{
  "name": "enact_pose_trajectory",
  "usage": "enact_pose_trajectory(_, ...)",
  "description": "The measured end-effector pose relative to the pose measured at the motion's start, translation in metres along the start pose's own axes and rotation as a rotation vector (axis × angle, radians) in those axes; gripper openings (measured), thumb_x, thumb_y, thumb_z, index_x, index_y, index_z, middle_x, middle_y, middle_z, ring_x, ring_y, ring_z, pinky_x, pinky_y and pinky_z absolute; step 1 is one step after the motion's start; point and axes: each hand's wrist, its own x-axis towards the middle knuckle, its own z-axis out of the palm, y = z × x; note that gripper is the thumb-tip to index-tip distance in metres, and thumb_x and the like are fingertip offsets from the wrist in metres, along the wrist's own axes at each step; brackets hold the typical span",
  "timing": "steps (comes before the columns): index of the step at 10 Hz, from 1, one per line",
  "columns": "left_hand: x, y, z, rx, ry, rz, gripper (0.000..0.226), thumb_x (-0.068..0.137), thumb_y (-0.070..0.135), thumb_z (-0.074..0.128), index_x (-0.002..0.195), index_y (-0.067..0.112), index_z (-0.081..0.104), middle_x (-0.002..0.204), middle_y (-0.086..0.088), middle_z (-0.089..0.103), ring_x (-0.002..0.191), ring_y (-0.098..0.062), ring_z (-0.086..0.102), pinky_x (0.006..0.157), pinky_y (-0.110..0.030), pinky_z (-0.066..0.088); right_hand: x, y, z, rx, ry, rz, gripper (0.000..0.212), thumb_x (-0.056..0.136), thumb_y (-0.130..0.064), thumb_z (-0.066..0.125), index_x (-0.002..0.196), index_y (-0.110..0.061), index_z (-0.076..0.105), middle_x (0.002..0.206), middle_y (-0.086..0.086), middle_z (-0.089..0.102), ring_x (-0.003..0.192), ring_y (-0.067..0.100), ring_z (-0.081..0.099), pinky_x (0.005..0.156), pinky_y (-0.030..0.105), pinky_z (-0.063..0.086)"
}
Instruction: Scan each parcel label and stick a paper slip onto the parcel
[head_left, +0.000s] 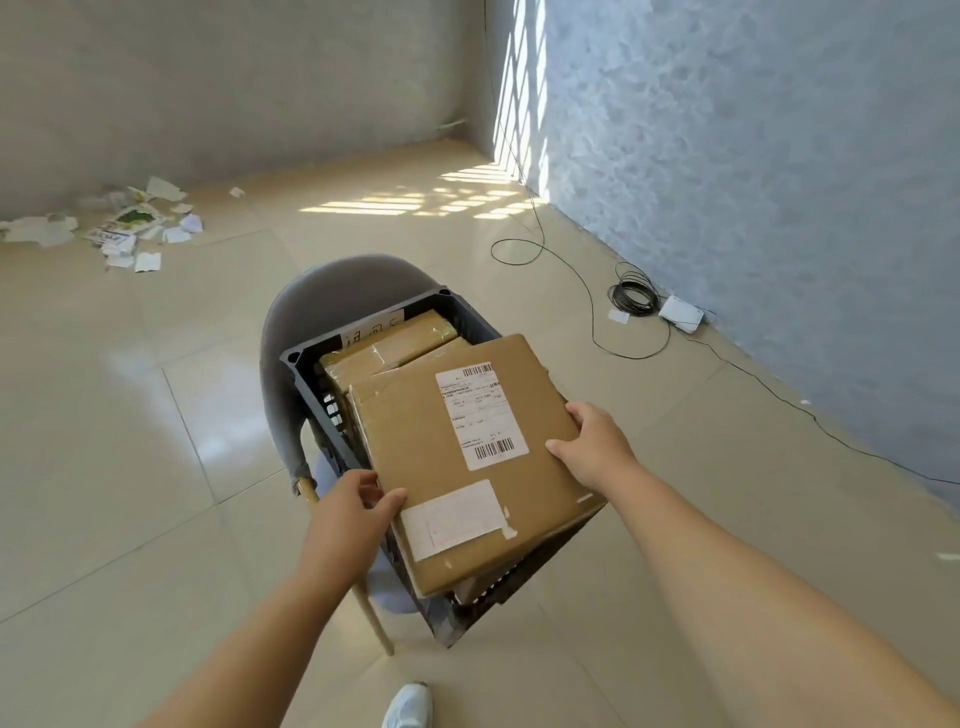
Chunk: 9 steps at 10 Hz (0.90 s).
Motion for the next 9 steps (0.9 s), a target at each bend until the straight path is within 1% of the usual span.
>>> enact_pose_trajectory(1,0.028,0.001,0.006,0.046,-0.027,-0.018,0.044,0.082,0.038,0.067,0.117,0.018,0.05,0.097,0.004,0.064,0.086,-0.014,0.062,0.078,-0.034,0.053,0.035,-0.006,0.005,-0.044,-0.062,-0.01,0.059,0.09,-0.021,0.061,0.142,-0.019,0.036,0.139,0.002,0.043,0.121,0.026,0.048,0.089,0.04,0.051)
enact_pose_trajectory(2,0.047,0.0,0.017,0.078,-0.043,-0.036,0.044,0.08,0.037,0.07,0.115,0.019,0.05,0.095,0.007,0.064,0.084,-0.009,0.061,0.071,-0.026,0.05,0.062,-0.003,0.007,-0.09,-0.14,-0.016,0.057,0.093,-0.016,0.053,0.146,-0.021,0.031,0.144,0.0,0.038,0.128,0.027,0.04,0.09,0.043,0.051)
enact_pose_trajectory(3,0.058,-0.003,0.031,0.099,-0.07,-0.054,0.041,0.078,0.035,0.073,0.109,0.022,0.049,0.088,0.014,0.063,0.08,-0.002,0.06,0.062,-0.018,0.045,0.085,0.006,0.008,-0.161,-0.193,-0.031,0.057,0.096,-0.009,0.044,0.149,-0.022,0.027,0.15,0.0,0.033,0.135,0.027,0.029,0.109,0.047,0.035)
enact_pose_trajectory(4,0.062,-0.004,0.043,0.138,-0.102,-0.06,0.036,0.077,0.034,0.074,0.1,0.025,0.048,0.082,0.012,0.062,0.074,-0.001,0.06,0.055,-0.014,0.043,0.098,0.012,0.009,-0.26,-0.268,-0.059,0.061,0.097,-0.008,0.04,0.151,-0.024,0.017,0.157,-0.006,0.018,0.14,0.029,0.02,0.114,0.048,0.026)
enact_pose_trajectory(5,0.063,-0.004,0.045,0.164,-0.116,-0.048,0.034,0.077,0.037,0.073,0.094,0.028,0.046,0.082,0.011,0.063,0.072,-0.002,0.06,0.053,-0.013,0.042,0.101,0.016,0.009,-0.282,-0.289,-0.075,0.062,0.098,-0.015,0.044,0.152,-0.025,0.015,0.158,-0.007,0.016,0.141,0.03,0.021,0.115,0.047,0.023)
enact_pose_trajectory(6,0.062,0.0,0.038,0.253,-0.141,-0.031,0.029,0.079,0.042,0.069,0.092,0.027,0.048,0.083,0.011,0.062,0.073,-0.003,0.059,0.058,-0.018,0.045,0.093,0.013,0.003,-0.242,-0.224,-0.057,0.058,0.095,-0.026,0.052,0.148,-0.023,0.028,0.15,-0.001,0.032,0.135,0.028,0.03,0.108,0.049,0.036)
enact_pose_trajectory(7,0.06,0.008,0.029,0.432,-0.158,0.02,0.026,0.081,0.049,0.062,0.092,0.028,0.05,0.081,0.014,0.057,0.072,0.0,0.054,0.057,-0.018,0.042,0.079,0.01,-0.01,-0.185,-0.129,-0.03,0.048,0.094,-0.026,0.054,0.14,-0.021,0.042,0.141,0.002,0.045,0.126,0.025,0.043,0.097,0.043,0.047)
enact_pose_trajectory(8,0.059,0.024,0.023,0.561,-0.187,0.035,0.026,0.083,0.05,0.058,0.091,0.026,0.052,0.079,0.012,0.059,0.069,-0.002,0.055,0.058,-0.021,0.048,0.06,0.006,-0.033,-0.175,-0.134,-0.018,0.039,0.095,-0.027,0.054,0.133,-0.019,0.048,0.132,0.003,0.053,0.118,0.022,0.051,0.095,0.035,0.045)
enact_pose_trajectory(9,0.054,0.045,0.02,0.609,-0.206,0.099,0.033,0.084,0.049,0.057,0.102,0.022,0.053,0.087,0.008,0.061,0.07,-0.004,0.058,0.061,-0.023,0.051,0.039,0.004,-0.057,-0.158,-0.199,-0.005,0.037,0.094,-0.029,0.056,0.129,-0.018,0.051,0.127,0.003,0.055,0.112,0.021,0.053,0.095,0.034,0.045)
